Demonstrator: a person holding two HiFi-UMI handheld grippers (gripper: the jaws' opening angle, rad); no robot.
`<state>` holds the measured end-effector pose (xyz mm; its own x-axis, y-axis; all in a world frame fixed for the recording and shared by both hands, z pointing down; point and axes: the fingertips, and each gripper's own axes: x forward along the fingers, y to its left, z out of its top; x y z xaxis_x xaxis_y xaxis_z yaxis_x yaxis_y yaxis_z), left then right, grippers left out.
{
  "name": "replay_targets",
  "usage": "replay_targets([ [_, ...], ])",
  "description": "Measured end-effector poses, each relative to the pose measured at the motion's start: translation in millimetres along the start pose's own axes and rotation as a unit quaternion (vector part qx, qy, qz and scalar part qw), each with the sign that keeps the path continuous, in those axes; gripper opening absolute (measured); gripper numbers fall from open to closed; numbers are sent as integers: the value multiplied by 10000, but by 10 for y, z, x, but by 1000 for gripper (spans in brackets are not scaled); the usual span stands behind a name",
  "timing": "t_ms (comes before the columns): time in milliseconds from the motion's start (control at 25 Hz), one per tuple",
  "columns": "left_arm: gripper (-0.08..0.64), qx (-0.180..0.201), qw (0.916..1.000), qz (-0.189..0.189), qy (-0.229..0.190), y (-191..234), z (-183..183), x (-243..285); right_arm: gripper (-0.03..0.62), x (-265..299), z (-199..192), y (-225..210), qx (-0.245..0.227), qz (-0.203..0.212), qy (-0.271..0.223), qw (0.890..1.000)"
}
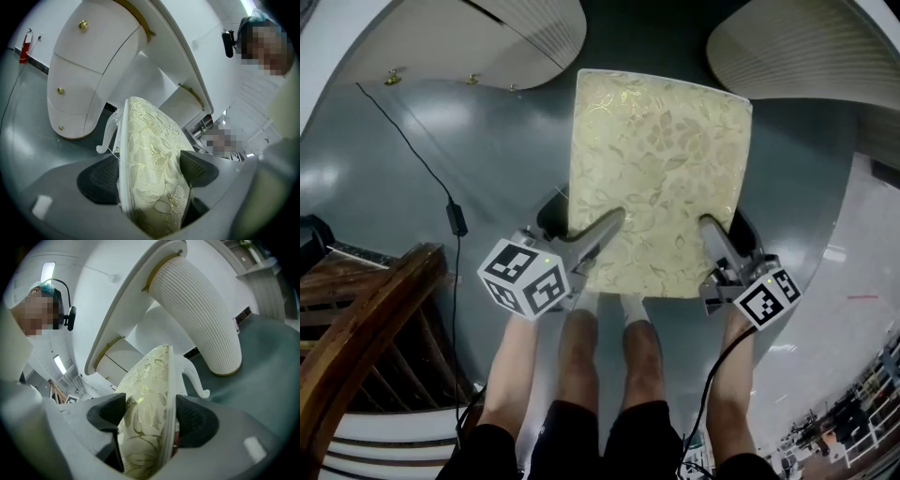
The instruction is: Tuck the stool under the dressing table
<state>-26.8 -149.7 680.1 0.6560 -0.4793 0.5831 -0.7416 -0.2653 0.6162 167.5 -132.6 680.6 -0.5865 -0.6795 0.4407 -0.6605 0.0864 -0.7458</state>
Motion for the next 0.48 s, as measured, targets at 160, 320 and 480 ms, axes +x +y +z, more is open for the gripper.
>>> replay_targets([
  [160, 420, -20, 10000, -38, -45, 1, -11, 2, 337, -8, 8, 6, -61, -2, -2, 10000],
  [320, 420, -42, 9999, -81, -69, 5, -20, 3, 337, -15, 11, 15, -92, -7, -17, 10000],
  [480, 420, -46, 10000, -61, -20, -6, -3, 1, 337, -18, 13, 14, -17, 9, -6, 10000],
])
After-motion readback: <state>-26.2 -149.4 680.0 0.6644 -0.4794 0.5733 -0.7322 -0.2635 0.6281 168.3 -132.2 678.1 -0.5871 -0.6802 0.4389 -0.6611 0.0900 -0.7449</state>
